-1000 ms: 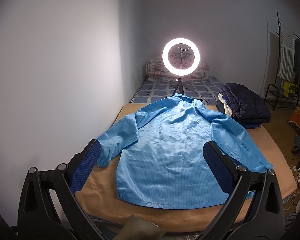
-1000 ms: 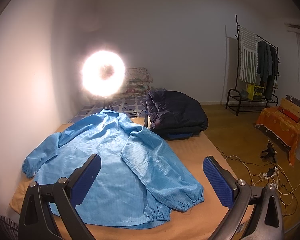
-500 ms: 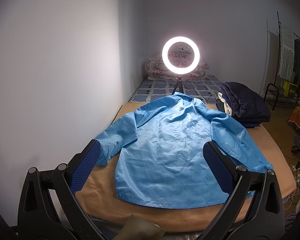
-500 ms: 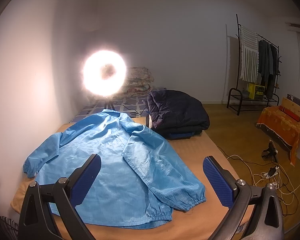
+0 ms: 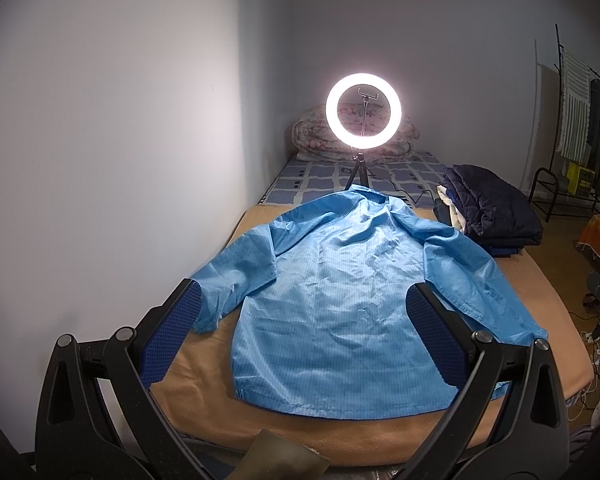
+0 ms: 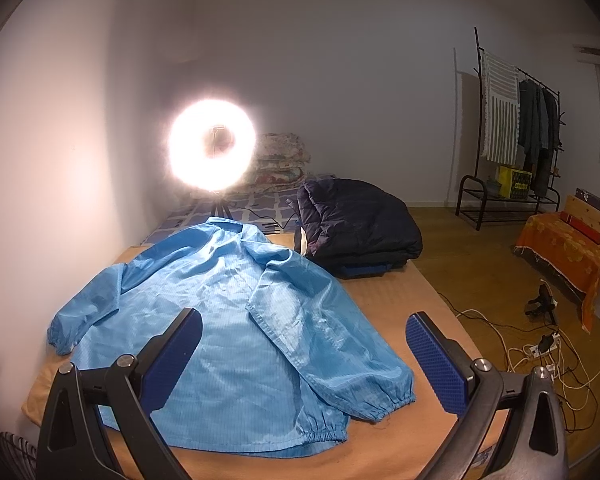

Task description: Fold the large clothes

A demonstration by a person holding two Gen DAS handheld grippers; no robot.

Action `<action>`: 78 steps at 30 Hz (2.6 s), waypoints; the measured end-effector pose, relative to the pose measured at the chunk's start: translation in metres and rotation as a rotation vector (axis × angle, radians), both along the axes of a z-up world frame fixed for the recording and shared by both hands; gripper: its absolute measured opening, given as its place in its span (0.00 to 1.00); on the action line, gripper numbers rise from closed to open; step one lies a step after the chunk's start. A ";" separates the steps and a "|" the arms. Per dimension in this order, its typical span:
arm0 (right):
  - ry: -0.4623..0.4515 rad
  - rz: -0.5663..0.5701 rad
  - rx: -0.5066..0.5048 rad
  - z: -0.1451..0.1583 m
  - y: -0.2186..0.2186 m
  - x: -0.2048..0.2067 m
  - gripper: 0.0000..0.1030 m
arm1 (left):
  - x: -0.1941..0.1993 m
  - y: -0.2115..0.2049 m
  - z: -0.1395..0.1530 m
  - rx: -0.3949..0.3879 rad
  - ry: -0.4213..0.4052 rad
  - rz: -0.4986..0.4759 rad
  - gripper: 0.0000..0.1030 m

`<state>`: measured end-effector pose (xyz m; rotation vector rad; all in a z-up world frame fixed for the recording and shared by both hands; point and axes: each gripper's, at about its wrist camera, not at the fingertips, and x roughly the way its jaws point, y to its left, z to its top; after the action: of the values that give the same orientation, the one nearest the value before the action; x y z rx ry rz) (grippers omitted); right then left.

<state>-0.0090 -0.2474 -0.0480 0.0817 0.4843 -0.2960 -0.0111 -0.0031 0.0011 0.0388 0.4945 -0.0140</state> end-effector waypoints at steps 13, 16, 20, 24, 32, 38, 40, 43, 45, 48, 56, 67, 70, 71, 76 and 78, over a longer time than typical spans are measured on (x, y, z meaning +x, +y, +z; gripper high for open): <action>0.017 0.033 -0.004 -0.006 0.010 0.012 1.00 | 0.011 0.009 -0.010 0.006 0.014 0.021 1.00; 0.024 0.046 -0.017 -0.008 0.018 0.019 1.00 | 0.013 0.012 -0.014 0.022 0.024 0.032 1.00; 0.037 0.061 -0.019 -0.011 0.027 0.029 1.00 | 0.015 0.022 -0.021 0.033 0.035 0.051 1.00; 0.039 0.078 -0.033 -0.011 0.038 0.039 1.00 | 0.020 0.036 -0.029 0.030 0.050 0.071 1.00; 0.046 0.145 -0.065 -0.012 0.067 0.068 1.00 | 0.024 0.062 -0.046 0.037 0.091 0.085 1.00; 0.059 0.249 -0.068 -0.017 0.095 0.097 1.00 | 0.021 0.081 -0.061 0.041 0.116 0.100 1.00; 0.069 0.303 -0.072 -0.020 0.109 0.110 1.00 | 0.020 0.090 -0.068 0.015 0.142 0.083 1.00; 0.078 0.414 -0.066 -0.028 0.134 0.132 1.00 | 0.017 0.102 -0.077 -0.018 0.171 0.081 1.00; 0.084 0.483 -0.041 -0.034 0.148 0.143 0.99 | 0.012 0.109 -0.083 -0.022 0.171 0.089 1.00; 0.156 0.598 0.019 -0.051 0.174 0.172 0.92 | 0.008 0.114 -0.089 -0.016 0.167 0.106 1.00; 0.413 0.792 0.292 -0.127 0.248 0.258 0.64 | 0.016 0.125 -0.103 -0.056 0.196 0.099 0.96; 0.609 0.974 0.382 -0.192 0.366 0.326 0.77 | 0.025 0.146 -0.118 -0.107 0.222 0.134 0.96; 0.668 0.985 0.387 -0.205 0.395 0.341 0.78 | 0.026 0.147 -0.123 -0.086 0.224 0.148 0.96; 0.686 0.976 0.388 -0.212 0.401 0.346 0.78 | 0.027 0.149 -0.125 -0.088 0.232 0.150 0.96; 0.745 0.919 0.418 -0.239 0.424 0.361 0.78 | 0.031 0.158 -0.129 -0.136 0.248 0.155 0.96; 0.754 0.916 0.418 -0.244 0.431 0.362 0.78 | 0.033 0.163 -0.129 -0.148 0.241 0.167 0.96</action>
<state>0.3528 0.1839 -0.2919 0.1449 1.2629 0.7120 0.0216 0.1600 -0.1280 -0.1511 0.7350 0.1093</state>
